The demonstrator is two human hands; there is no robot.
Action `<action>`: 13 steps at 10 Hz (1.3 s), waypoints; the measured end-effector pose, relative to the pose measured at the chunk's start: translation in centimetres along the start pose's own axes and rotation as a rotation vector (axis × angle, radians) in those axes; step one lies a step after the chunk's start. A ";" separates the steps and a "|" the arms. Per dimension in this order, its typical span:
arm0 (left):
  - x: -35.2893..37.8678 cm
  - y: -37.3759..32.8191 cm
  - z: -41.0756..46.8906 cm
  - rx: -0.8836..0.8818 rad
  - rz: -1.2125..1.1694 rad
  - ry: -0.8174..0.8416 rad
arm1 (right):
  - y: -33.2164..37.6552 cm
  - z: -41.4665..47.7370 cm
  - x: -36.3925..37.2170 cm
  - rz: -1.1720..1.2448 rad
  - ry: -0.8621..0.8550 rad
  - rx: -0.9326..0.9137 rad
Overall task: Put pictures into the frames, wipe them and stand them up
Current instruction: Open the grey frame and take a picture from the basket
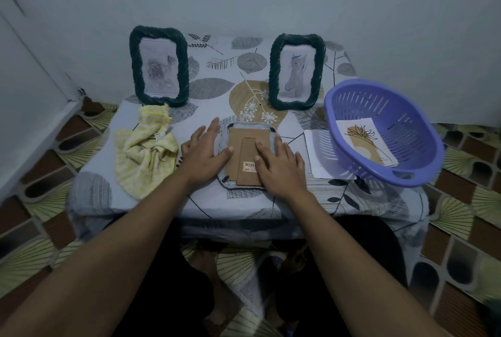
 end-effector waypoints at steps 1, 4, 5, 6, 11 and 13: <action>-0.5 -0.8 -2.0 0.100 -0.021 -0.013 | 0.0 0.0 0.0 0.011 0.005 0.003; 0.1 -0.9 -4.4 0.184 -0.012 0.199 | -0.2 0.3 0.1 0.027 0.042 0.020; -0.3 -1.4 -4.8 0.188 -0.070 0.143 | -0.2 0.3 0.1 0.022 0.044 0.020; -0.5 -1.4 -5.0 0.154 -0.107 0.090 | -0.2 0.3 0.1 0.022 0.041 0.020; -0.9 -2.4 -5.5 0.258 -0.138 0.100 | -0.2 0.1 0.1 0.031 0.029 0.016; -1.0 -1.3 -2.7 0.131 -0.170 0.133 | -0.1 0.1 0.0 0.024 0.028 0.008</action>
Point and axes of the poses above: each hand's wrist, its own z-axis towards the middle knuckle, its own x-axis out of the palm, y = z × x, the point moved 6 cm from there along z, towards the middle knuckle, and after that the axes turned 4 degrees about x, right-handed, at the moved point
